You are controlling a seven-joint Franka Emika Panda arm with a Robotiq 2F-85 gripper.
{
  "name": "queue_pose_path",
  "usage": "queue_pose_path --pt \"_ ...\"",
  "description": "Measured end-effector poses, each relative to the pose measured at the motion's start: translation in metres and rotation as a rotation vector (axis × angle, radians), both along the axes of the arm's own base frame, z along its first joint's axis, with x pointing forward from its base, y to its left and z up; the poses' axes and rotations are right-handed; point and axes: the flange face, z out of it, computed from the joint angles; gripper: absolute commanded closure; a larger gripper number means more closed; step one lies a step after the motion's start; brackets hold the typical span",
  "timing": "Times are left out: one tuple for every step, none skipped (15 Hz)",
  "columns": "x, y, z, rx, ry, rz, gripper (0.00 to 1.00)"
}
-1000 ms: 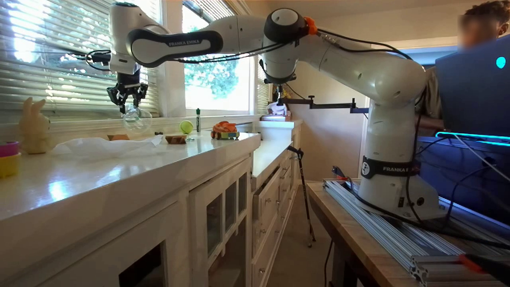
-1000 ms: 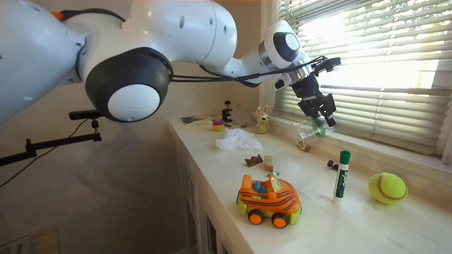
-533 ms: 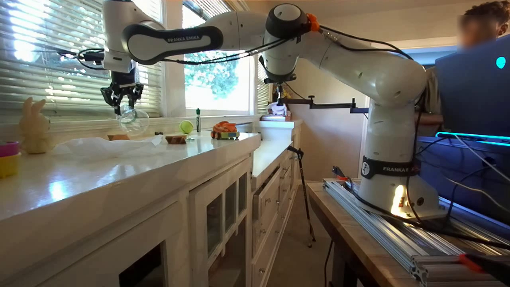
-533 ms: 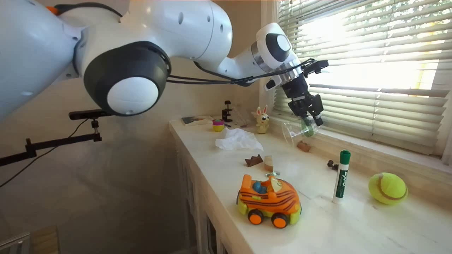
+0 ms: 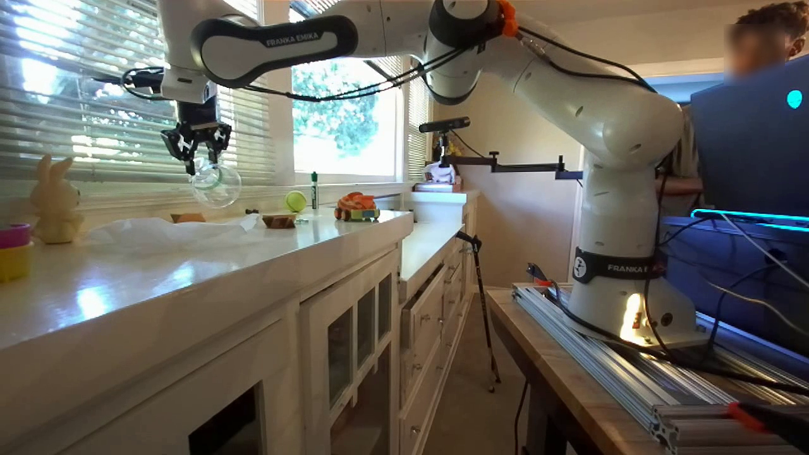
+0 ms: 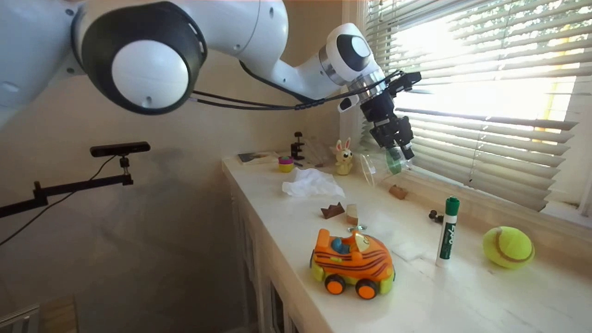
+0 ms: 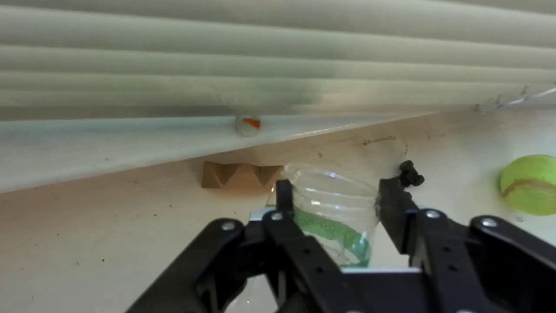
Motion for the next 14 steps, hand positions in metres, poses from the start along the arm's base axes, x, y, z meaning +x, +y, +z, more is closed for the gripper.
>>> queue_pose_path --pt "-0.003 0.0 0.002 0.009 0.01 -0.016 0.56" --pt "-0.006 0.001 0.004 0.016 0.018 -0.029 0.56" --pt "-0.009 0.004 0.006 0.02 0.026 -0.04 0.54" --pt "-0.011 0.007 0.006 0.029 0.034 -0.048 0.54" --pt "-0.013 0.011 0.006 0.041 0.043 -0.053 0.56" --pt "-0.015 0.015 0.005 0.053 0.051 -0.057 0.56" --pt "-0.016 0.018 0.005 0.058 0.058 -0.062 0.56" --pt "-0.018 0.021 0.004 0.056 0.064 -0.066 0.55" --pt "-0.019 0.023 0.003 0.051 0.069 -0.071 0.54" --pt "-0.02 0.024 0.001 0.05 0.076 -0.074 0.54" --pt "-0.021 0.026 -0.001 0.058 0.086 -0.076 0.56" --pt "-0.023 0.026 -0.005 0.076 0.105 -0.079 0.56" --pt "-0.025 0.026 -0.008 0.097 0.125 -0.084 0.57" --pt "-0.027 0.025 -0.011 0.117 0.143 -0.089 0.56"
